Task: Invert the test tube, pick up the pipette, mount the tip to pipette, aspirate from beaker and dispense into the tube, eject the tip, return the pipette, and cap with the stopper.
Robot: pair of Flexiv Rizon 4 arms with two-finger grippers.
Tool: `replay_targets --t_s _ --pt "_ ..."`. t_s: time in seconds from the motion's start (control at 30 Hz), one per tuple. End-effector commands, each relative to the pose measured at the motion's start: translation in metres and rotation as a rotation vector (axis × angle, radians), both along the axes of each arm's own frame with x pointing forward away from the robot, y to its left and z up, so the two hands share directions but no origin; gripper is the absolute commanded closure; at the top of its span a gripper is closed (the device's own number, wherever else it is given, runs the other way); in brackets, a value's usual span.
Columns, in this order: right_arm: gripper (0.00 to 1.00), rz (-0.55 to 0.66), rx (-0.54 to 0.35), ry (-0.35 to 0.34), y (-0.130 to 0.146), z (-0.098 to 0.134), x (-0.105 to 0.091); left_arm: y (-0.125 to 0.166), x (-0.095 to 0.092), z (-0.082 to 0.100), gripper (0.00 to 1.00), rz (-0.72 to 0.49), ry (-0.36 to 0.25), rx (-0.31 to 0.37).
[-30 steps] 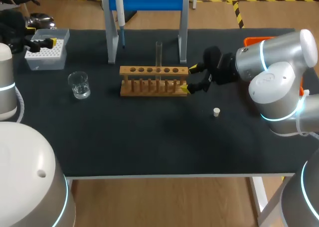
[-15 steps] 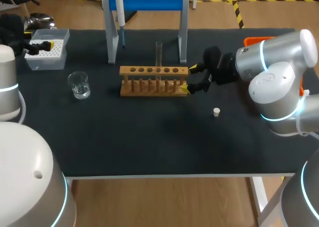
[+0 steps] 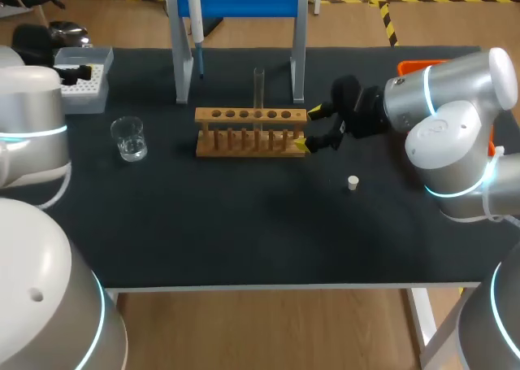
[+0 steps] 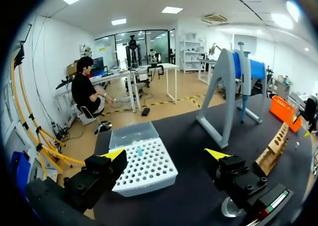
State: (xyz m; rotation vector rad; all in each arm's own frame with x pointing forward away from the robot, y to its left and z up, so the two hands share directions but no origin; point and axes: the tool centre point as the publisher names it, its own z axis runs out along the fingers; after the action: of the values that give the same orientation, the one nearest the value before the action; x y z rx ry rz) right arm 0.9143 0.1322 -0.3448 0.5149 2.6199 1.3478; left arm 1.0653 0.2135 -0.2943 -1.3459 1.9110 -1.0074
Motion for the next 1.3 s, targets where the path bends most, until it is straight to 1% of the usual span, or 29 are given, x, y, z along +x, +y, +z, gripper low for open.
replay_targets --t_s 0.03,0.27,0.5,0.53,0.6,0.63,0.73,0.77,0.8,0.87,0.9,0.97,1.07,1.13,1.23,1.3 --pt "0.0 0.001 0.001 0.0 -0.001 0.0 -0.001 -0.008 0.02 -0.017 0.0 0.029 0.005 0.021" --pt "0.0 0.001 0.001 0.0 -0.001 0.0 -0.001 -0.005 0.032 -0.024 0.0 0.061 -0.001 0.024" --pt "0.0 0.001 0.001 0.0 -0.001 0.0 -0.001 -0.004 0.038 -0.025 0.0 0.069 -0.004 0.024" --pt "0.0 0.001 0.001 0.0 -0.001 0.0 -0.001 -0.004 0.038 -0.026 0.03 0.07 -0.003 0.024" --pt "0.0 0.001 0.001 0.0 -0.001 0.0 -0.001 -0.004 0.039 -0.026 0.02 0.072 -0.002 0.024" --pt "0.0 0.001 0.001 0.0 -0.001 0.0 -0.001 -0.004 0.04 -0.027 0.06 0.072 -0.002 0.026" --pt "0.0 0.001 0.001 0.0 -0.001 0.0 -0.001 -0.002 0.041 -0.028 0.05 0.081 -0.003 0.029" --pt "0.0 0.001 0.001 0.0 -0.001 0.0 -0.001 -0.002 0.041 -0.028 0.1 0.084 -0.004 0.029" --pt "0.0 0.001 0.001 0.0 -0.001 0.0 -0.001 -0.001 0.041 -0.028 0.26 0.089 -0.004 0.031" --pt "0.0 0.001 0.001 0.0 -0.001 0.0 -0.001 0.001 0.042 -0.03 0.24 0.095 -0.003 0.03" --pt "0.0 0.001 0.001 0.0 -0.001 0.0 -0.001 0.001 0.043 -0.03 0.27 0.101 -0.003 0.028" --pt "0.0 0.001 0.001 0.0 -0.001 0.0 -0.001 0.003 0.046 -0.032 0.26 0.105 -0.003 0.027" --pt "0.0 0.001 0.001 0.0 -0.001 0.0 -0.001 0.003 0.049 -0.036 0.29 0.115 -0.002 0.02" --pt "0.0 0.001 0.001 0.0 -0.001 0.0 -0.001 0.002 0.051 -0.04 0.26 0.116 0.005 0.018" --pt "0.0 0.001 0.001 0.0 -0.001 0.0 -0.001 0.003 0.053 -0.046 0.27 0.125 0.013 0.004" --pt "0.0 0.001 0.001 0.0 -0.001 0.0 -0.001 0.003 0.055 -0.049 0.32 0.125 0.017 0.002"
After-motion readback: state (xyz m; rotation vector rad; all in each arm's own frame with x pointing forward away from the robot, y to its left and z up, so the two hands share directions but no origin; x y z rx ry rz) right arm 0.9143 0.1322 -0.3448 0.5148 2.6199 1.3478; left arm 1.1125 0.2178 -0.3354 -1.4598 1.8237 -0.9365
